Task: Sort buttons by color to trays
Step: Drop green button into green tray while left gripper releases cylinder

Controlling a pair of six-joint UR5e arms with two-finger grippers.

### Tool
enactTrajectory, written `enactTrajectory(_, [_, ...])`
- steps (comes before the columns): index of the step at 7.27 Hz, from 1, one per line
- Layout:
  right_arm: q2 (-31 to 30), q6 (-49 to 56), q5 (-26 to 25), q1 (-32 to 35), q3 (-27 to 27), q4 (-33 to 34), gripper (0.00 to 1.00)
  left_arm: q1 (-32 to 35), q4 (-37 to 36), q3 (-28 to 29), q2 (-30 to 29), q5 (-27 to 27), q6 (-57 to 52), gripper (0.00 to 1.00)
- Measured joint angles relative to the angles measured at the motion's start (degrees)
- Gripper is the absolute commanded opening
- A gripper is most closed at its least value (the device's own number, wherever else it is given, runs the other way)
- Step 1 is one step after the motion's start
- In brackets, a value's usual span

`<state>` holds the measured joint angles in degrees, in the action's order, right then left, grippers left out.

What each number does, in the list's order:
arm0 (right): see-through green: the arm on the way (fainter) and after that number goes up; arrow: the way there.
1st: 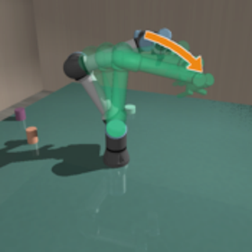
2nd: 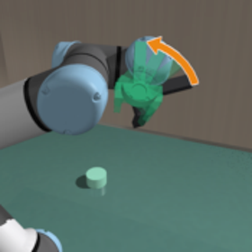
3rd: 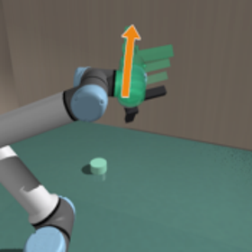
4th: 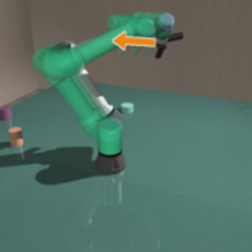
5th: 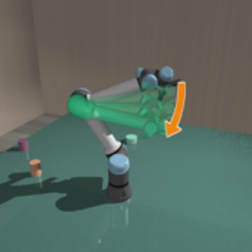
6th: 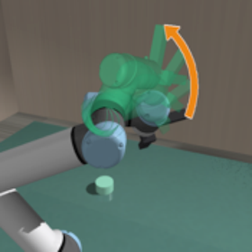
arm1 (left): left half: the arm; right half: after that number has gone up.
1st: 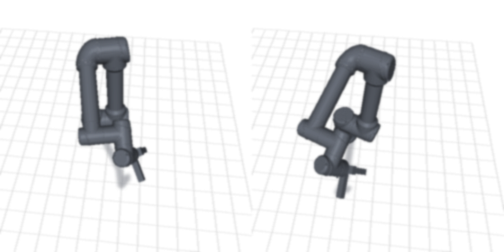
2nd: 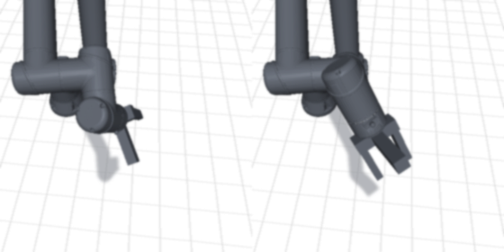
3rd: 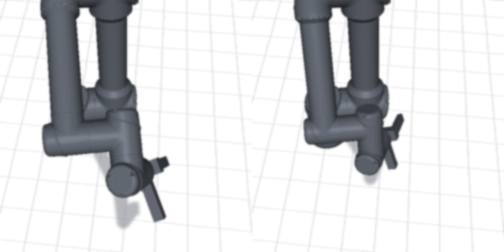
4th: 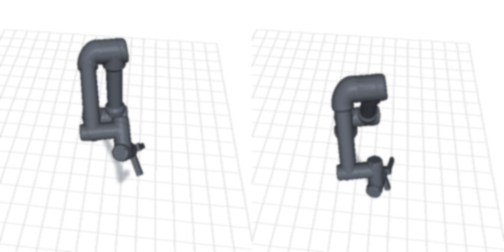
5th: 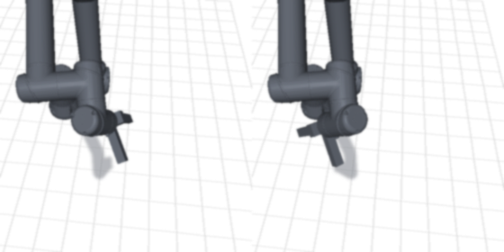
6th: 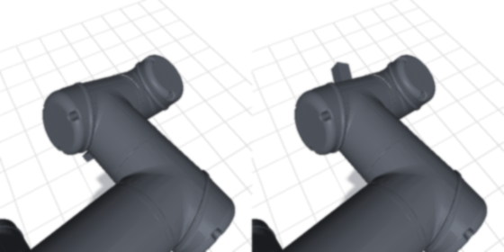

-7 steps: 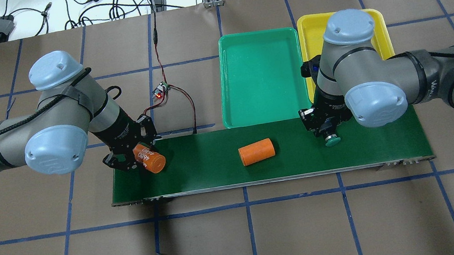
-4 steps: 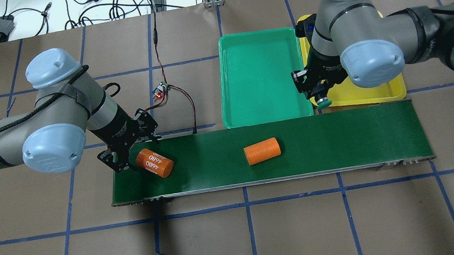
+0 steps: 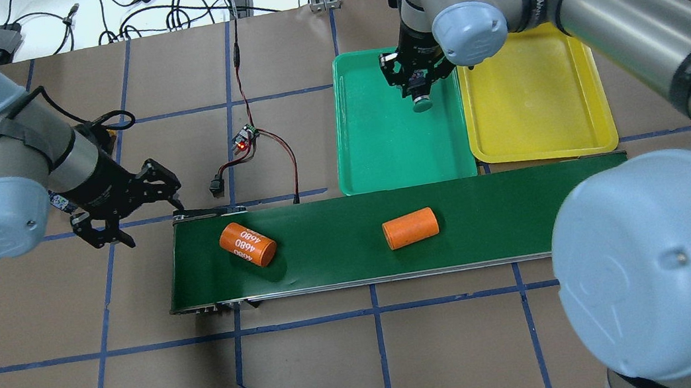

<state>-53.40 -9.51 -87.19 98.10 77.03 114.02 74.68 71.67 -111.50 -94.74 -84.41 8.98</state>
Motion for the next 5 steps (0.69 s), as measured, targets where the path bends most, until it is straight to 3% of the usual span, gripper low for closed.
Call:
enactTrajectory(3, [2.0,-0.9,-1.0,0.2,-1.9,-1.8,1.00,-8.0,-0.1,2.9,-1.7,-3.3,-24.8,1.00])
enactTrajectory(5, [-3.8,1.4,-1.0,-1.9,-2.3,-8.6,1.00,-9.3,-0.8,7.8,-5.7,-4.4,-33.7,1.00])
